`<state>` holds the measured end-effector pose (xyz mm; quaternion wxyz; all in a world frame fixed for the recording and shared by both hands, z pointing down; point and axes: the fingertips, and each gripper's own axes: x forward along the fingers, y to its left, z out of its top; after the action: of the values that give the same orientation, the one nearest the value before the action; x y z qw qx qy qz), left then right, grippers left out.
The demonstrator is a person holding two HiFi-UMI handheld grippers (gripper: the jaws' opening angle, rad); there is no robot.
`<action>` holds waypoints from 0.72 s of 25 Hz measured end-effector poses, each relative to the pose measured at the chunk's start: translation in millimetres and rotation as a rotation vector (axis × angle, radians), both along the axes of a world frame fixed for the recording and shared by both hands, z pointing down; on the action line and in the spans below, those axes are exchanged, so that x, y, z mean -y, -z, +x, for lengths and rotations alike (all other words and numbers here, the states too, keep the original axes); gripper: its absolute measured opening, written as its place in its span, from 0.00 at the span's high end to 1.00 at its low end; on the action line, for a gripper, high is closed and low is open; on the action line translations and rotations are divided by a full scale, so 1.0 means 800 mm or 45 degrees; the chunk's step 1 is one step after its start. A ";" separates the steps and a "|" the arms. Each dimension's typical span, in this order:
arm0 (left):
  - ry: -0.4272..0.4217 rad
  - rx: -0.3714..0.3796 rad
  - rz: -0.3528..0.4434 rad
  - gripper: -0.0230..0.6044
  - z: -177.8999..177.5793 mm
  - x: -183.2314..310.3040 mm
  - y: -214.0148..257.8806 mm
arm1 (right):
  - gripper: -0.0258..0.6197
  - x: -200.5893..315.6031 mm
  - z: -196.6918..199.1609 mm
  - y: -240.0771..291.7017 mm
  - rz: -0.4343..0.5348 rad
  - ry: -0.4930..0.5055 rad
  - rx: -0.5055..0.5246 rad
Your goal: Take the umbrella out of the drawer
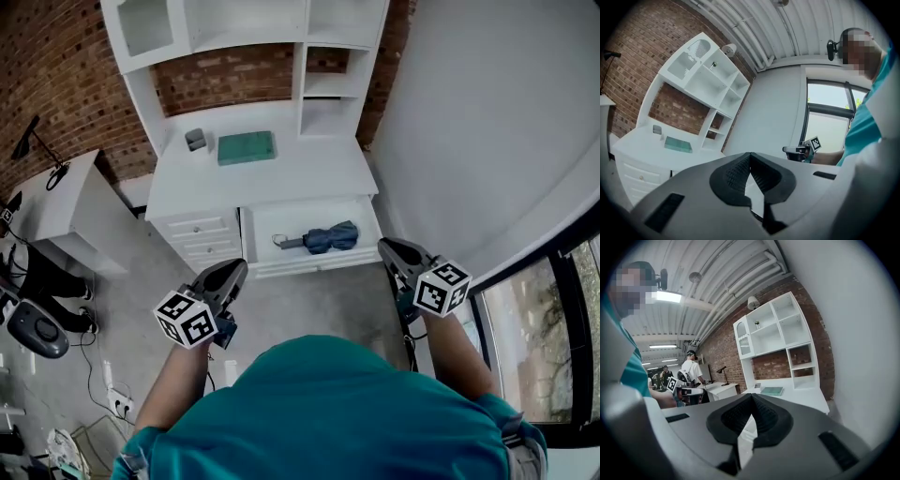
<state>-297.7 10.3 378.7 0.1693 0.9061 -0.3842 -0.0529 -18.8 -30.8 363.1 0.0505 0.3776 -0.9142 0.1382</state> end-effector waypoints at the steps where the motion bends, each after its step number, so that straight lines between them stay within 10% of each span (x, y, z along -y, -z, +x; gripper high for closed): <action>1: -0.006 -0.003 -0.011 0.94 -0.004 0.011 -0.002 | 0.93 0.011 -0.003 0.000 -0.009 -0.009 -0.001; 18: 0.194 0.056 -0.138 0.94 0.058 0.200 -0.040 | 0.93 0.239 0.071 -0.038 -0.040 0.168 0.049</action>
<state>-251.5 -149.6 411.0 0.2050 0.8647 -0.4578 -0.0249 37.7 -221.9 393.6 0.0477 0.3130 -0.9356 0.1562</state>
